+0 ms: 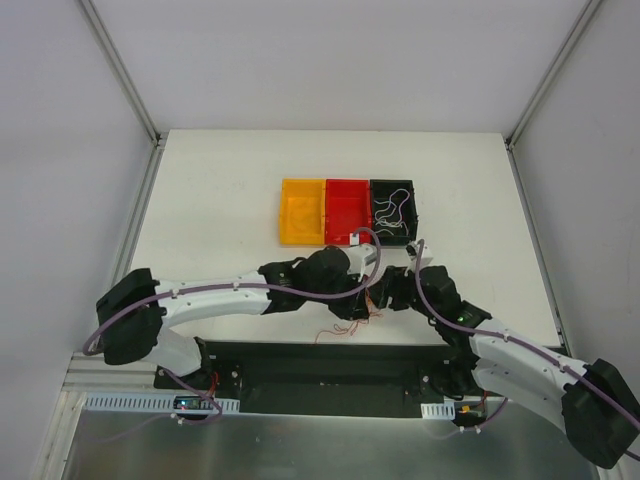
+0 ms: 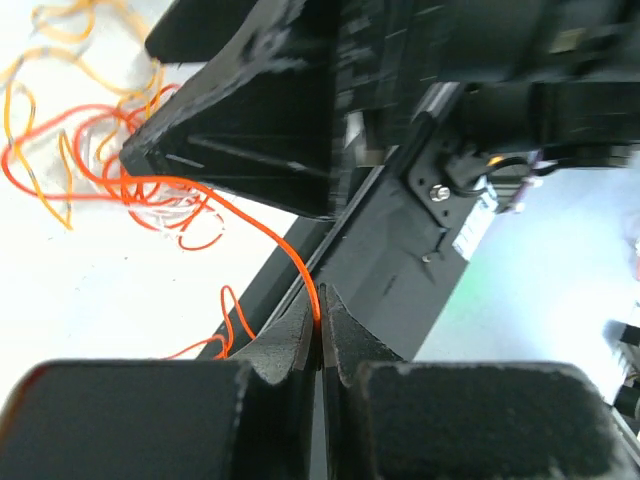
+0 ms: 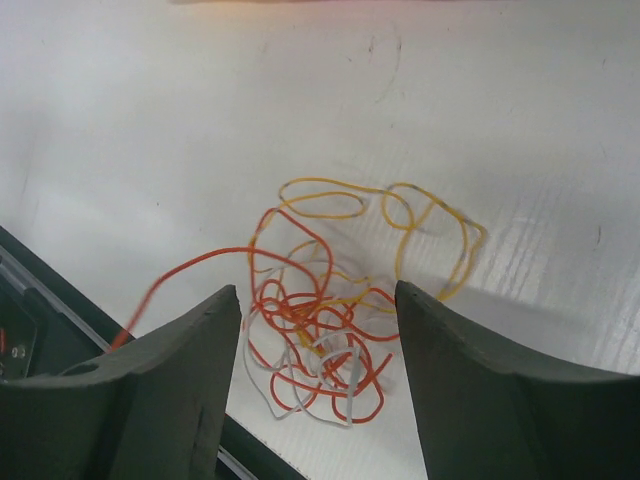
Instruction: Untangle the cables
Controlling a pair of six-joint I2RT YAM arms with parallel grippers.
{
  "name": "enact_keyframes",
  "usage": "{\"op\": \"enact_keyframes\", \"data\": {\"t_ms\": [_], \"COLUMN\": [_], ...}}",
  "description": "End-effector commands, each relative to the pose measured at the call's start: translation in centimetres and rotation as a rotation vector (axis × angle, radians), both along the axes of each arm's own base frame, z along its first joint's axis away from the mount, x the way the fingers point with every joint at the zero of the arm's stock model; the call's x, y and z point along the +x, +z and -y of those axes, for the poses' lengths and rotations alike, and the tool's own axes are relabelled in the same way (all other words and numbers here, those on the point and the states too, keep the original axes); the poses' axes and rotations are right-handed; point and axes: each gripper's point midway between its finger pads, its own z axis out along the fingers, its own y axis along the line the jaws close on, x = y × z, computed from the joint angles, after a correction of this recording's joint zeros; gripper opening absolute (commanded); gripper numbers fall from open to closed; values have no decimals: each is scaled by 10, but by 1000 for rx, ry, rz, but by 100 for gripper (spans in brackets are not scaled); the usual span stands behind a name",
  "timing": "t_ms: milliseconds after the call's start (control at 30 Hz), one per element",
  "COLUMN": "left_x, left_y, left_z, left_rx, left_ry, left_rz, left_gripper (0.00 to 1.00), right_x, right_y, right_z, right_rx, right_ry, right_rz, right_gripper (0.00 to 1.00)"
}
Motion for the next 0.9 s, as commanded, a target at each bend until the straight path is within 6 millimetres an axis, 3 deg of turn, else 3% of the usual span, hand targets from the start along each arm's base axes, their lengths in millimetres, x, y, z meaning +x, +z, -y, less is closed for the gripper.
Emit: {"op": "enact_keyframes", "data": {"t_ms": [0,233,333,467,500,533,567,667,767,867], "left_x": [-8,-8,-8,7,18,25,33,48,63,70], "left_y": [40,88,111,191,231,243,273,337,371,390], "left_z": [0,4,1,-13,-21,-35,-44,-71,-92,-104], "left_rx": [-99,-209,-242,-319,-328,-264,-270,-304,-310,-342], "left_ry": [-49,-66,-74,-18,29,68,105,206,291,330], "left_rz": [56,110,139,292,336,354,412,529,598,620], "left_gripper": [0,0,0,0,0,0,0,0,0,0], "right_x": [-1,0,15,27,28,30,31,32,31,30], "right_y": [0,8,-10,-38,-44,-49,-53,-59,-62,-64], "right_z": [-9,-46,-41,-25,-18,-11,-5,8,15,22], "right_rx": [28,68,16,-81,-105,-127,-143,-184,-206,-224], "right_ry": [47,106,-1,-137,-176,-214,-242,-292,-312,-329], "right_rz": [29,22,-31,-97,-113,-115,-116,-115,-111,-105], "right_gripper": [67,69,66,54,47,43,39,38,38,39]}}
